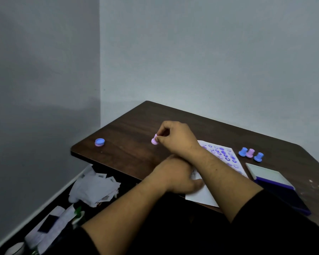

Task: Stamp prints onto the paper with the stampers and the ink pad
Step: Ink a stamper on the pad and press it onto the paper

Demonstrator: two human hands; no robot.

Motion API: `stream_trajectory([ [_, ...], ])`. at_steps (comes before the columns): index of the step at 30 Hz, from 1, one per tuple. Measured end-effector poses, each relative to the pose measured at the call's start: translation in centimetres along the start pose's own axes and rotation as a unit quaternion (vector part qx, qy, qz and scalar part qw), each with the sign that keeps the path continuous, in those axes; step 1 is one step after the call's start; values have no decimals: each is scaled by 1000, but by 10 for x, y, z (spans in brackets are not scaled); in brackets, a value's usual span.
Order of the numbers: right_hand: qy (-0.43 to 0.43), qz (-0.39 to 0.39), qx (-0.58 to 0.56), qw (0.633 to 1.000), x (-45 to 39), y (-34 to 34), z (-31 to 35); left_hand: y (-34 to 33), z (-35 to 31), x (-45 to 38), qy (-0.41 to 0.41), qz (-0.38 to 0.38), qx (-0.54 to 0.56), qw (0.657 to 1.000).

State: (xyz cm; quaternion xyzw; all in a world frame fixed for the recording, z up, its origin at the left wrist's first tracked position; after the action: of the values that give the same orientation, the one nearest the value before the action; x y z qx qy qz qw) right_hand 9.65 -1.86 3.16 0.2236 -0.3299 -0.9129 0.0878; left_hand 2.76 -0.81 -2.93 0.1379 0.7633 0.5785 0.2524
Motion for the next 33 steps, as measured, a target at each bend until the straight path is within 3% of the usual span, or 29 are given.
stream_trajectory([
  [11,-36,52,75,995,-20,-25,-13,-3,2,0,18,19,-5,1000],
  [25,-48,87,59,993,-19,-28,-14,-5,2,1,17,28,-16,999],
  [33,-23,35,-5,999,-11,20,-7,0,-4,-4,-21,-15,-56,998],
])
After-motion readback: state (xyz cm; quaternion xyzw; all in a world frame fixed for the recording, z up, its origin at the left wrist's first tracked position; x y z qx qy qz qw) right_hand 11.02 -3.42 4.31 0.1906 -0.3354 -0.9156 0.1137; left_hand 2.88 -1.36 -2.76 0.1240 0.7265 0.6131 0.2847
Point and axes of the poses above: each hand's wrist, its own x-axis away from the middle knuckle, its own y-axis out of the back of the hand, z = x × y, the point moved 7 cm from there along -x, towards the middle knuckle, and after that the axes turned 15 degrees about -x, right-handed, at the moved point
